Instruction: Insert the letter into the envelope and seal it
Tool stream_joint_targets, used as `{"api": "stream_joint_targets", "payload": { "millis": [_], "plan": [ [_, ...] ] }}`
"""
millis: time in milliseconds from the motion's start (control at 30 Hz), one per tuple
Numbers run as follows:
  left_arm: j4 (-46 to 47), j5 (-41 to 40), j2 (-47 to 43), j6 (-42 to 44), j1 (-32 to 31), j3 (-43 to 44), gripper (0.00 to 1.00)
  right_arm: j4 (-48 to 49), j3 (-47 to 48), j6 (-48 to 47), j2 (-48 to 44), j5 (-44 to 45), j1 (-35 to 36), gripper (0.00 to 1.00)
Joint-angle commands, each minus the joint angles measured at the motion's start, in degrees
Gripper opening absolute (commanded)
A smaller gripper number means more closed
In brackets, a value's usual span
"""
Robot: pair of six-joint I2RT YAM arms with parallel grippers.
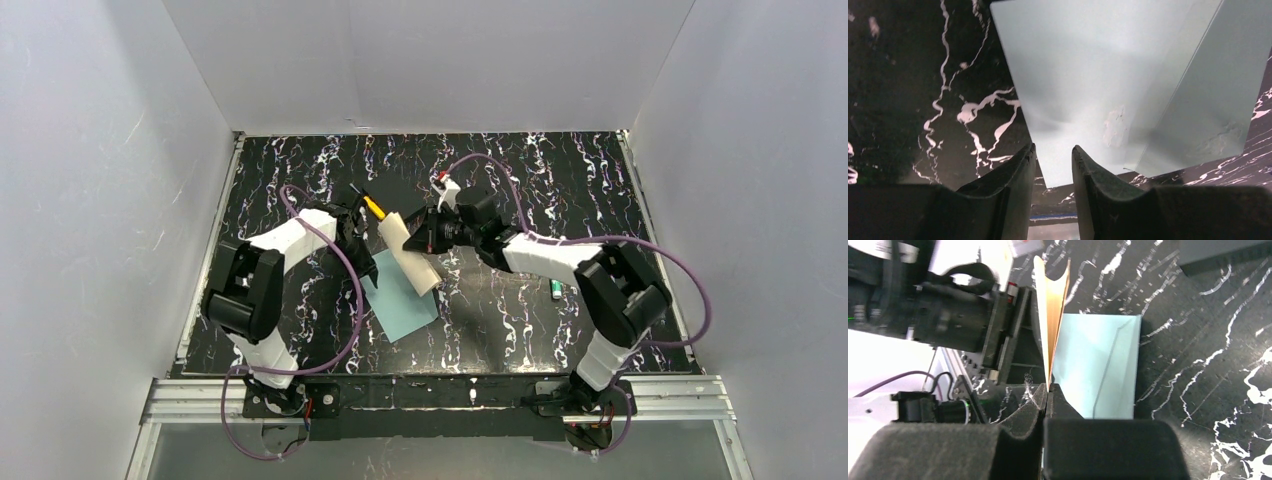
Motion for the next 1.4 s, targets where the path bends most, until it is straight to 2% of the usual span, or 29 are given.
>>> {"api": "stream_joint_targets", "payload": {
  "millis": [0, 100, 200, 333, 600, 933, 1100, 1167, 1300, 1367],
  "plan": [
    [2.4, -0.8, 2.3, 3.4, 0.0, 2.3, 0.31, 6.4, 2.3, 0.6, 3.7, 1.7, 0.3, 0.01],
    [2.7, -0.8, 3.8, 3.2, 0.1, 2.2, 0.29, 8.6, 0.7, -1.7, 4.8, 5.2, 0.3, 0.01],
    [2.3, -1.3, 5.8, 3.5, 0.1, 2.1, 0.24, 17.2, -3.8, -4.7, 4.9, 8.9, 0.5, 0.01],
    [1.4, -1.7, 7.2, 3.8, 0.1, 2.0, 0.2, 22.9, -7.1, -8.0, 5.9, 12.0, 0.9, 0.01],
    [0.1, -0.5, 7.4, 3.4, 0.1, 2.1, 0.19, 33.9, -11.5, -6.3, 9.3, 11.8, 1.5, 0.01],
    [0.0, 4.1, 9.0, 1.0, 0.3, 2.2, 0.15, 43.4, -15.5, -8.4, 12.0, 17.7, 5.3, 0.01],
    [-0.3, 5.6, 8.4, -0.1, 1.3, 3.2, 0.15, 44.5, -16.5, -7.1, 12.3, 18.4, 5.5, 0.01],
    [-0.4, 5.5, 7.0, 0.6, 1.8, 4.0, 0.17, 41.4, -15.5, -6.2, 10.7, 18.7, 5.3, 0.01],
    [0.9, 6.7, 1.2, 3.5, 2.9, 6.2, 0.25, 32.7, -11.2, -3.6, 5.2, 17.7, 3.4, 0.01],
    [2.9, 7.4, -2.8, 5.0, 3.8, 6.6, 0.33, 31.0, -9.4, -0.5, 3.3, 15.6, 1.2, 0.01]
  ]
}}
